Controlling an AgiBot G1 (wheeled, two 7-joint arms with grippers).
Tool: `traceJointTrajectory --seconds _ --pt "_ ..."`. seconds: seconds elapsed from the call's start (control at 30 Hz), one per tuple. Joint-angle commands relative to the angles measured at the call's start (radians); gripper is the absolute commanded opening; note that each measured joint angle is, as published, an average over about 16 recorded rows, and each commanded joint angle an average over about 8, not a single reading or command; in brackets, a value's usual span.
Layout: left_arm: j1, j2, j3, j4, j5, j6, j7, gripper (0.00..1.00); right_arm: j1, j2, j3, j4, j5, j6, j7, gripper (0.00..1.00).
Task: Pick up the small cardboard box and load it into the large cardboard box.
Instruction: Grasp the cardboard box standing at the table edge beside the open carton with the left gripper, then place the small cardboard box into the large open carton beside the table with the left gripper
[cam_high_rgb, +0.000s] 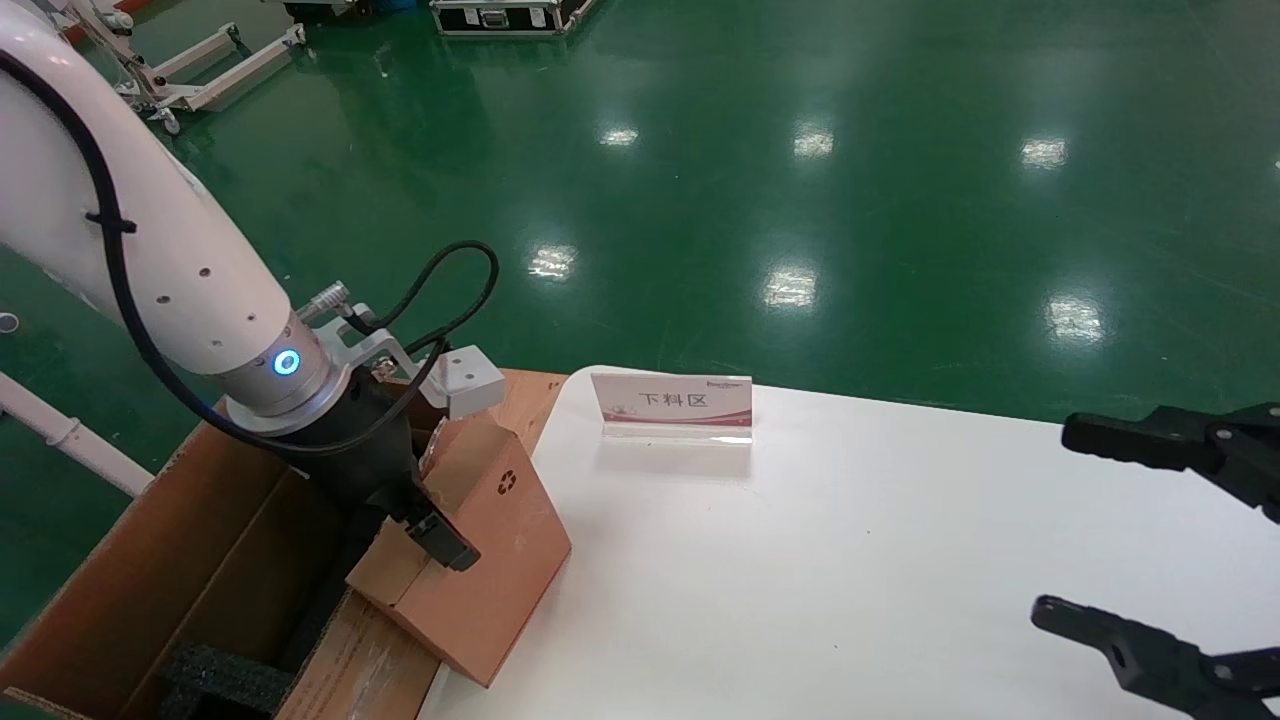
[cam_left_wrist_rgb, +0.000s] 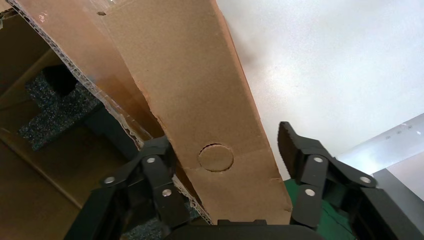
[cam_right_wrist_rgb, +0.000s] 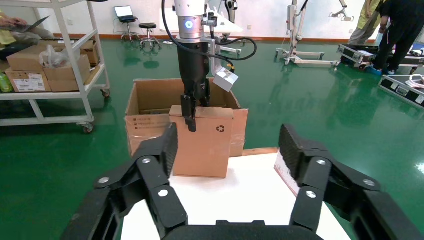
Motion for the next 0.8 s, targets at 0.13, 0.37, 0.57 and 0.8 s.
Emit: traceJointTrajectory --seconds 0.13,0.37,0.57,0.8 --pt "0.000 0.000 0.000 0.000 0.000 0.000 0.000 0.00 0.000 0.000 0.000 0.000 0.000 0.000 0.000 0.00" --pt "0.001 0.000 0.000 0.001 -0.001 -0.001 0.001 0.00 0.000 0.000 0.000 0.000 0.000 0.000 0.000 0.00" --pt "-0.013 0.001 -0.013 0.019 -0.016 -0.009 0.001 0.00 0.000 0.000 0.000 0.000 0.000 0.000 0.000 0.00" --pt "-0.141 0.002 -0.076 0.031 -0.049 0.001 -0.027 0.00 0.000 0.000 -0.001 -0.001 0.000 0.000 0.000 0.00"
